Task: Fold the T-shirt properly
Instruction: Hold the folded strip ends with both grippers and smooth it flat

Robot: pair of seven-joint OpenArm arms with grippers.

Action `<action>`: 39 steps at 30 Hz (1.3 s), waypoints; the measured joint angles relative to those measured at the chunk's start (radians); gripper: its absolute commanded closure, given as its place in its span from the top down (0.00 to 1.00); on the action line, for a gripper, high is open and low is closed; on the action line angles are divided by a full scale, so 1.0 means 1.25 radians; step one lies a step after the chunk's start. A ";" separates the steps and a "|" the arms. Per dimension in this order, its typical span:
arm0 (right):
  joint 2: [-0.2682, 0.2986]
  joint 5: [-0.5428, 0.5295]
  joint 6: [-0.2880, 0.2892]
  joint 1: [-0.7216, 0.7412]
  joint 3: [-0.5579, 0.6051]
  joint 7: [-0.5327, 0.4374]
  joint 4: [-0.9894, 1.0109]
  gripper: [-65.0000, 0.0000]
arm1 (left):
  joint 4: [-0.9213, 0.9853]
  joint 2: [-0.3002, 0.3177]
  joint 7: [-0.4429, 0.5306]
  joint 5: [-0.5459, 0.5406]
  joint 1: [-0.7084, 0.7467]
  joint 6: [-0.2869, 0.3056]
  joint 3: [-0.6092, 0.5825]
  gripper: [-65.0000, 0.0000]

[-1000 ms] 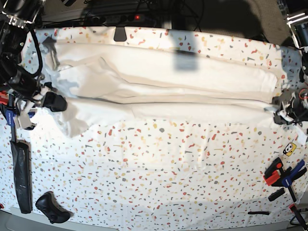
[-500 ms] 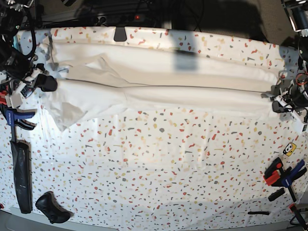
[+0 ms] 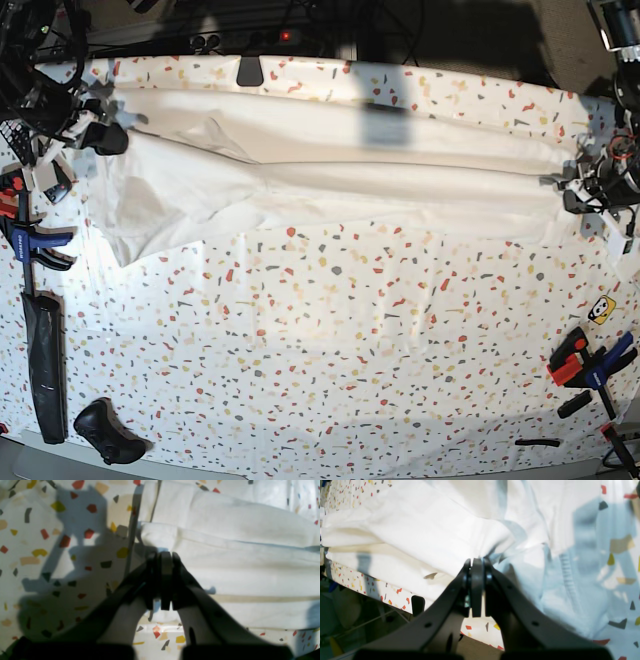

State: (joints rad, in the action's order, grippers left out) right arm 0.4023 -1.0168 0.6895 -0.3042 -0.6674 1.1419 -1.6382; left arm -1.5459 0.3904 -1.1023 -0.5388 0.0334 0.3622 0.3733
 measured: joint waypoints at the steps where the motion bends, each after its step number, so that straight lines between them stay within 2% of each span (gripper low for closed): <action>1: 0.000 -0.001 0.000 0.002 0.000 -0.001 0.000 0.00 | 0.000 0.000 0.004 0.011 0.000 0.000 0.000 0.00; 4: -0.001 0.000 0.000 0.000 0.000 -0.002 0.000 0.00 | 0.000 0.000 0.005 0.035 0.000 0.000 0.000 0.00; 5: 0.000 -0.001 0.000 -0.001 0.000 -0.002 0.000 0.02 | 0.000 0.000 0.005 0.037 0.000 0.000 0.000 0.08; 7: 0.000 0.001 0.001 -0.001 0.000 -0.002 0.000 0.21 | 0.000 0.000 0.003 0.042 0.000 -0.001 0.000 0.28; 8: 0.001 0.002 0.000 -0.001 0.000 -0.002 0.000 0.29 | 0.000 0.000 0.005 0.045 0.000 -0.005 0.000 0.35; 10: 0.002 0.003 0.000 -0.001 0.000 -0.002 0.000 0.38 | 0.000 0.001 0.003 0.049 0.000 -0.009 0.000 0.39; 18: 0.002 0.002 0.000 0.000 0.000 -0.002 0.000 0.38 | -0.005 0.000 0.004 0.047 0.000 -0.009 0.000 0.39; 22: 0.002 0.003 0.000 0.000 0.000 -0.002 0.000 0.38 | -0.006 0.000 0.009 0.016 -0.002 -0.009 0.000 0.45; 30: 0.002 0.001 0.000 0.000 0.000 -0.002 0.000 0.38 | 0.066 0.000 0.034 0.012 -0.005 -0.008 0.000 0.46; 33: 0.002 0.000 0.000 0.000 0.000 -0.002 0.000 0.38 | 0.108 0.001 0.025 -0.046 -0.004 -0.008 0.000 0.46; 34: 0.002 0.000 0.000 0.000 0.000 -0.002 0.000 0.38 | 0.122 0.001 0.019 -0.064 -0.005 0.008 0.000 0.46; 39: 0.002 -0.001 0.000 -0.001 0.000 -0.002 0.000 0.38 | 0.206 0.009 0.045 -0.118 -0.014 0.025 0.005 0.46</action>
State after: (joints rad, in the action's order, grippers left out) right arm 0.4046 -1.0180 0.6899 -0.3050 -0.6678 1.1393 -1.6382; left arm -1.2888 0.4023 -1.0466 -0.6868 0.0162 0.3931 0.3801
